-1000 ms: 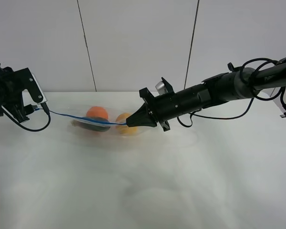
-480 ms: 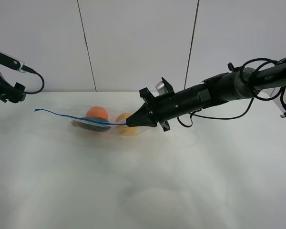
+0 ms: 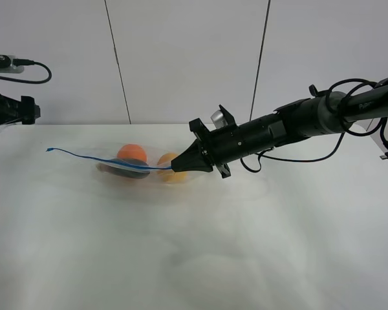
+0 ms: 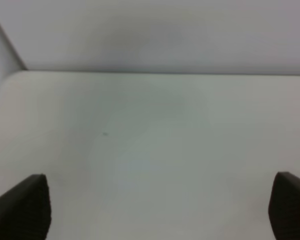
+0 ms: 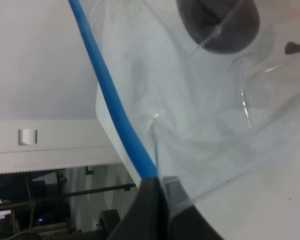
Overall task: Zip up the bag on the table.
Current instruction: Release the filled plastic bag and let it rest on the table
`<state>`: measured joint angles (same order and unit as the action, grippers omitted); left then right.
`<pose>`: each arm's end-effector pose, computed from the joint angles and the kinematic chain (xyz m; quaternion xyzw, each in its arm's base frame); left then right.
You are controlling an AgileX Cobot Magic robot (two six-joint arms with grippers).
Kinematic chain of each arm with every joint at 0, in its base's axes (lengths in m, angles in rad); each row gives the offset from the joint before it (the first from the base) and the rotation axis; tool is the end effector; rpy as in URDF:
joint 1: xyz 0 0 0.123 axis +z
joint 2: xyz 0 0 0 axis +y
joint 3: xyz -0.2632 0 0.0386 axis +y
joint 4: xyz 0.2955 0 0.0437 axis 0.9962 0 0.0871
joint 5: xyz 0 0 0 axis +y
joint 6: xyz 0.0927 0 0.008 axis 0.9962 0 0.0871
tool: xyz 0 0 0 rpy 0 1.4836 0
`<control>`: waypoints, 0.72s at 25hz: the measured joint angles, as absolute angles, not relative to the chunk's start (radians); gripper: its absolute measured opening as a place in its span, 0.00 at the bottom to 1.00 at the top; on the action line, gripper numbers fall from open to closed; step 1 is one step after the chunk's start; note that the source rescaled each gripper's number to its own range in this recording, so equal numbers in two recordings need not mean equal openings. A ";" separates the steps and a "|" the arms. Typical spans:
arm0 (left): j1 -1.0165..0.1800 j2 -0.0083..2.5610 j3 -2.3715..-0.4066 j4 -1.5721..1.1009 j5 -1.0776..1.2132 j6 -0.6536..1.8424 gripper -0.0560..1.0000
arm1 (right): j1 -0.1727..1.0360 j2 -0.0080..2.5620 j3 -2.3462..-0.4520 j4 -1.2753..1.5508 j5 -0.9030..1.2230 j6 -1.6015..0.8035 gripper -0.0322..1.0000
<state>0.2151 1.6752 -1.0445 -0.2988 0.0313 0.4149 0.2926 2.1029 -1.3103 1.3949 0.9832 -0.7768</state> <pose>0.3991 0.0863 0.1912 -0.0412 0.8772 0.0749 0.4724 0.3952 0.1988 0.1067 -0.0570 0.8555 0.5085 0.0791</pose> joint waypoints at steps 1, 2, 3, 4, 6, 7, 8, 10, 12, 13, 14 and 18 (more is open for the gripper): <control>0.215 1.675 -1.068 -0.299 0.075 0.408 1.00 | 0.293 2.103 -1.310 1.395 0.983 -0.777 0.03; 0.215 1.675 -1.094 -0.299 0.128 0.406 1.00 | 0.293 2.103 -1.310 1.395 0.984 -0.777 0.03; 0.215 1.675 -1.118 -0.299 0.180 0.405 1.00 | 0.293 2.103 -1.310 1.395 0.984 -0.777 0.03; 0.215 1.676 -1.138 -0.299 0.235 0.405 1.00 | 0.293 2.103 -1.310 1.395 0.985 -0.777 0.03; 0.215 1.692 -1.189 -0.299 0.337 0.404 1.00 | 0.293 2.103 -1.310 1.395 0.985 -0.777 0.03; 0.215 1.707 -1.216 -0.299 0.396 0.404 1.00 | 0.293 2.103 -1.310 1.395 0.986 -0.777 0.03; 0.215 1.722 -1.241 -0.299 0.449 0.404 1.00 | 0.293 2.103 -1.310 1.395 0.988 -0.777 0.03; 0.215 1.763 -1.297 -0.299 0.579 0.402 1.00 | 0.293 2.103 -1.310 1.395 0.992 -0.777 0.03; 0.215 1.791 -1.337 -0.299 0.681 0.401 1.00 | 0.293 2.103 -1.310 1.395 0.994 -0.777 0.03; 0.215 1.797 -1.355 -0.298 0.725 0.396 1.00 | 0.293 2.103 -1.310 1.395 0.994 -0.777 0.03; 0.215 1.802 -1.373 -0.297 0.762 0.382 1.00 | 0.293 2.103 -1.310 1.395 0.994 -0.777 0.03; 0.215 1.803 -1.455 -0.219 0.914 0.261 1.00 | 0.293 2.103 -1.310 1.395 0.996 -0.777 0.03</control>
<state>0.2151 1.8035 -1.4546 -0.2192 0.9137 0.2609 0.2926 2.1029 -1.3103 1.3949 0.9958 -0.7768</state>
